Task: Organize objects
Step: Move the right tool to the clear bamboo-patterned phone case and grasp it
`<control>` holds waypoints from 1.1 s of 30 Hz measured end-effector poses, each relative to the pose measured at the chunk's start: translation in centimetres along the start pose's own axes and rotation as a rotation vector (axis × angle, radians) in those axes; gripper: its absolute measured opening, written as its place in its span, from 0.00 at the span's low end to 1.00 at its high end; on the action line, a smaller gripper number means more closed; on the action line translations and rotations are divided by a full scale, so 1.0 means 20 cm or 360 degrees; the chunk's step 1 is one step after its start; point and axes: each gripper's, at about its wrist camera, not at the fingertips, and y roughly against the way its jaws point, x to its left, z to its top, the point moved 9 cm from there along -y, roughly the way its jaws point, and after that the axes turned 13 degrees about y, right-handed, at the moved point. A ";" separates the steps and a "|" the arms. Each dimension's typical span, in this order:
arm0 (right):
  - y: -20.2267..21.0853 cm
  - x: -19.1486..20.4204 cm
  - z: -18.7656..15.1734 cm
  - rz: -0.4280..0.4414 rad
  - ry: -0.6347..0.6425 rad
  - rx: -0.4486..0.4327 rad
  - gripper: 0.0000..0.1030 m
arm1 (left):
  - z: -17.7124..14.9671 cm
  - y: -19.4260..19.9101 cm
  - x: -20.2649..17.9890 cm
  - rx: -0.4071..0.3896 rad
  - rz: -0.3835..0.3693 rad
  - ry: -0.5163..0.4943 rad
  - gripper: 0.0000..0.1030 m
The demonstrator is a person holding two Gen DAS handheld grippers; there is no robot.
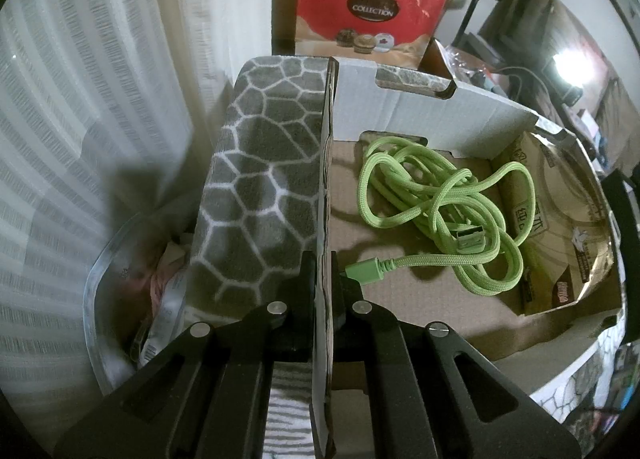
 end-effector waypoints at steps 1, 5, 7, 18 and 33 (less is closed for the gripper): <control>0.01 -0.04 -0.02 -0.0017 -0.0018 0.0002 0.66 | 0.00 0.00 0.00 0.0000 0.0000 -0.0001 0.03; 0.03 -0.24 -0.13 -0.0089 -0.0119 0.0017 0.66 | 0.00 0.00 0.00 -0.0001 -0.0001 -0.0001 0.03; 0.03 -0.35 -0.19 -0.0120 -0.0185 0.0031 0.66 | 0.00 0.00 0.00 -0.0001 -0.0001 0.0000 0.03; -0.06 -0.73 -0.50 -0.0226 -0.0339 0.0152 0.65 | 0.00 0.00 -0.01 -0.0001 -0.0001 0.0002 0.03; -0.19 -0.85 -0.57 -0.0072 -0.0537 0.0170 0.66 | 0.00 0.00 -0.01 -0.0001 -0.0002 0.0003 0.03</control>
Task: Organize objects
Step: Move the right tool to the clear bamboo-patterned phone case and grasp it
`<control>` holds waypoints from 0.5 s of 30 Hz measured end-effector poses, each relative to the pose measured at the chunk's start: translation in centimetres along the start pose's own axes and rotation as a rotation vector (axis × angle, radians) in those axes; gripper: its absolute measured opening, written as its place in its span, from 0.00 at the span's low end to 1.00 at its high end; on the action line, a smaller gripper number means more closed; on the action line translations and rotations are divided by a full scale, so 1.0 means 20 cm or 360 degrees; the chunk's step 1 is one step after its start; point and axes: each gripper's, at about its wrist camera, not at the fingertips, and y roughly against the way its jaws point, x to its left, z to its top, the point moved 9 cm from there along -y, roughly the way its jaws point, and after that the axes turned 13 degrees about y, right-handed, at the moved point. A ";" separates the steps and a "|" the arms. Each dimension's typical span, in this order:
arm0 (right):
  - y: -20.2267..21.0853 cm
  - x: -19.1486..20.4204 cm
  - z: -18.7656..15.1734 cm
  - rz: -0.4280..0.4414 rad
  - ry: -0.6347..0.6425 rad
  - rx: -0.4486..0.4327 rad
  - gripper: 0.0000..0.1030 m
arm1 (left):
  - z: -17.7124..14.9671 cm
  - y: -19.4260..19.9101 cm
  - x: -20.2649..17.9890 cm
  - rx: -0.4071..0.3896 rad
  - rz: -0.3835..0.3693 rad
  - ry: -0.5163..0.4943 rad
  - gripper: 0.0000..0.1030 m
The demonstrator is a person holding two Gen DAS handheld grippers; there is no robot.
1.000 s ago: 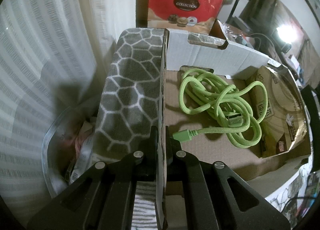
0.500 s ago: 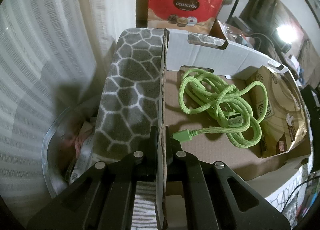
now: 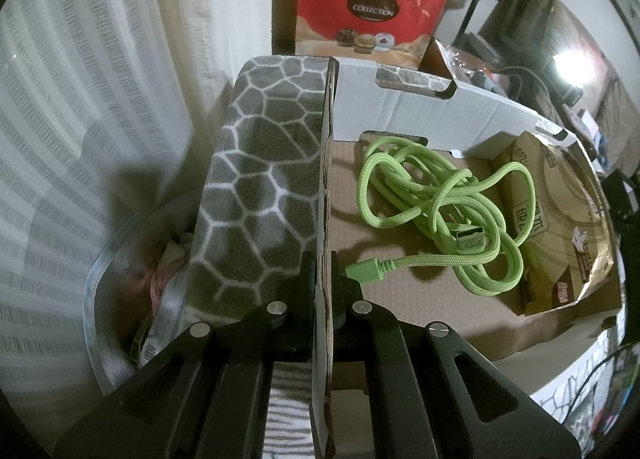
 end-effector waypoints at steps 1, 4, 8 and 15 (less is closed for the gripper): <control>0.00 -0.02 0.01 0.0040 -0.0057 -0.0019 0.66 | 0.00 0.00 0.00 0.0000 0.0000 0.0000 0.03; 0.00 -0.05 0.04 0.0071 -0.0130 -0.0043 0.66 | 0.00 0.00 0.00 0.0000 0.0000 0.0000 0.03; 0.00 -0.02 0.04 -0.0004 -0.0044 -0.0022 0.66 | 0.00 0.00 0.00 0.0000 0.0001 0.0001 0.03; -0.05 0.06 0.01 -0.0229 0.0285 0.0054 0.66 | 0.00 0.00 0.00 0.0000 0.0000 0.0002 0.03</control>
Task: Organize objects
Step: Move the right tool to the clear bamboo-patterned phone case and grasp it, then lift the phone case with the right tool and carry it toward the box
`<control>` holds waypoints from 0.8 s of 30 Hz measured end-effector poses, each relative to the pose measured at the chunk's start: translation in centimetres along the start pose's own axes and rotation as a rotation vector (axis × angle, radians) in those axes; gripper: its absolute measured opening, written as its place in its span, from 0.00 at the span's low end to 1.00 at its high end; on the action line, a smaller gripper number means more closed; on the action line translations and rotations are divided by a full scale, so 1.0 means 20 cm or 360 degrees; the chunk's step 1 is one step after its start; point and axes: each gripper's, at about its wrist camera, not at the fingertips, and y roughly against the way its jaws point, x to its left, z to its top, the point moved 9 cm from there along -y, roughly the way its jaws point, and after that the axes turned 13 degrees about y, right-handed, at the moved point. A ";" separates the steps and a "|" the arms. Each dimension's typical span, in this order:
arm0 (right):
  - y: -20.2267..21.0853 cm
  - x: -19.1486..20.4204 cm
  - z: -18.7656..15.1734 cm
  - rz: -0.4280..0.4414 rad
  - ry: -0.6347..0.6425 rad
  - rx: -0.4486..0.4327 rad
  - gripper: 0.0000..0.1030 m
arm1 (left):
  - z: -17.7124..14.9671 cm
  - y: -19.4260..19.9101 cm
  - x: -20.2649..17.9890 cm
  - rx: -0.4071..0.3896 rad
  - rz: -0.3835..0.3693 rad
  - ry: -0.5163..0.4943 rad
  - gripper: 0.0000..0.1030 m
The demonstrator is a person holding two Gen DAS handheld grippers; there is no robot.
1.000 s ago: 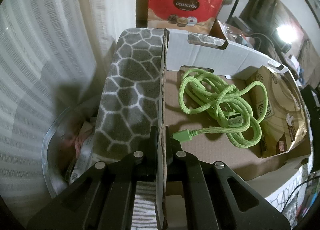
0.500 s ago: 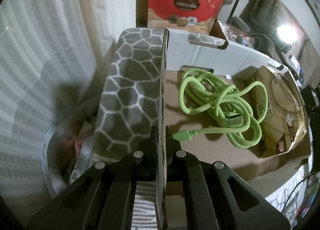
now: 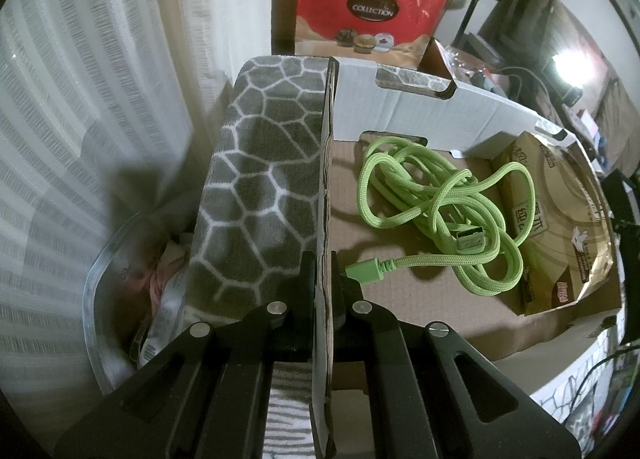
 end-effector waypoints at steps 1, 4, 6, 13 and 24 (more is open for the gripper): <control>-0.01 0.01 0.00 -0.0041 0.0058 0.0012 0.65 | 0.00 0.00 0.00 0.0000 0.0000 0.0000 0.03; -0.02 0.03 -0.02 -0.0167 0.0189 0.0027 0.52 | 0.00 0.00 0.00 0.0000 0.0000 -0.0002 0.03; -0.02 0.04 -0.03 -0.0163 0.0223 0.0016 0.50 | 0.00 0.00 0.00 0.0000 -0.0001 -0.0001 0.03; 0.02 0.05 -0.02 -0.0079 0.0183 -0.0045 0.49 | 0.00 0.00 0.00 0.0001 -0.0001 0.0000 0.03; 0.29 0.18 0.12 -0.0010 0.0180 -0.0254 0.43 | 0.00 0.00 0.00 0.0002 -0.0004 0.0004 0.03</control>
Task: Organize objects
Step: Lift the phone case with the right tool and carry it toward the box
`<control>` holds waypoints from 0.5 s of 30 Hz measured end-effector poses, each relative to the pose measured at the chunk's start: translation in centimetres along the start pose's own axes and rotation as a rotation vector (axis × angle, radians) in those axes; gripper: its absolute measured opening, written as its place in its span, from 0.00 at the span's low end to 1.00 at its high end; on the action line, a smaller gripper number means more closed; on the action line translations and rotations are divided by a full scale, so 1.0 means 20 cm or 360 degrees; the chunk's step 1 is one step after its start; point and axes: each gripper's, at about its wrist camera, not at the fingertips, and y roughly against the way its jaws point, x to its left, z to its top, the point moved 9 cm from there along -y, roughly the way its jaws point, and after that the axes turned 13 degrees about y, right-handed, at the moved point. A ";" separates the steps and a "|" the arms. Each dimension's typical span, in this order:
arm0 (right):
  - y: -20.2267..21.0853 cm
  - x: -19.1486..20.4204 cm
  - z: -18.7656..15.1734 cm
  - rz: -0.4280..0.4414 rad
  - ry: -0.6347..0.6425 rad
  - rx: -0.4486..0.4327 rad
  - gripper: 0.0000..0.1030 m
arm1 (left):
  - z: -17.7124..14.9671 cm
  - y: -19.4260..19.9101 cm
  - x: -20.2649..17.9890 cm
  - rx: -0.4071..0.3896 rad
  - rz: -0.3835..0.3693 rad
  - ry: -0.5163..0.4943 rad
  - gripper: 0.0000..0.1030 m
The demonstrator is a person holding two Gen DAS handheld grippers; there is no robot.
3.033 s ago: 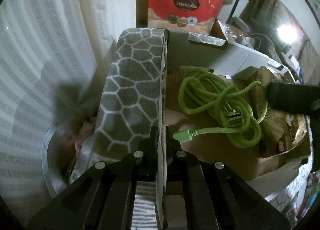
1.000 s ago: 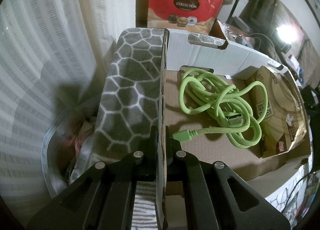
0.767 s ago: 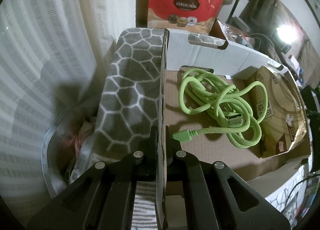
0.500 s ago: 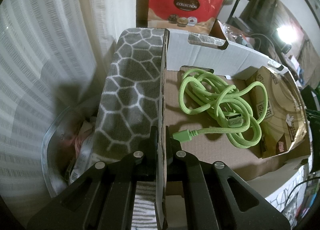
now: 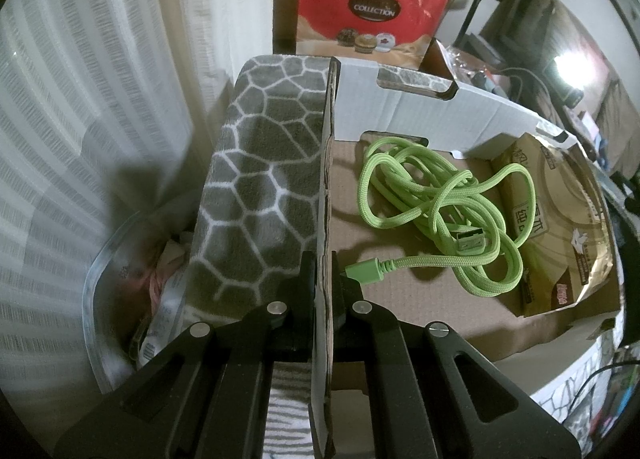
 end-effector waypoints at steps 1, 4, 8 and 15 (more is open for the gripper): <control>0.03 0.02 0.02 0.0007 0.0010 -0.0023 0.43 | 0.00 0.00 0.00 0.0000 -0.0001 0.0000 0.03; 0.08 0.09 0.08 0.0049 0.0041 -0.0062 0.12 | 0.00 0.00 -0.01 0.0000 -0.0002 0.0000 0.03; 0.12 0.17 0.12 0.0145 0.0068 -0.0050 0.07 | 0.00 0.00 0.00 0.0001 -0.0001 0.0002 0.03; 0.08 0.13 0.07 0.0135 0.0018 0.0024 0.32 | 0.00 -0.01 0.00 0.0002 -0.0006 0.0004 0.04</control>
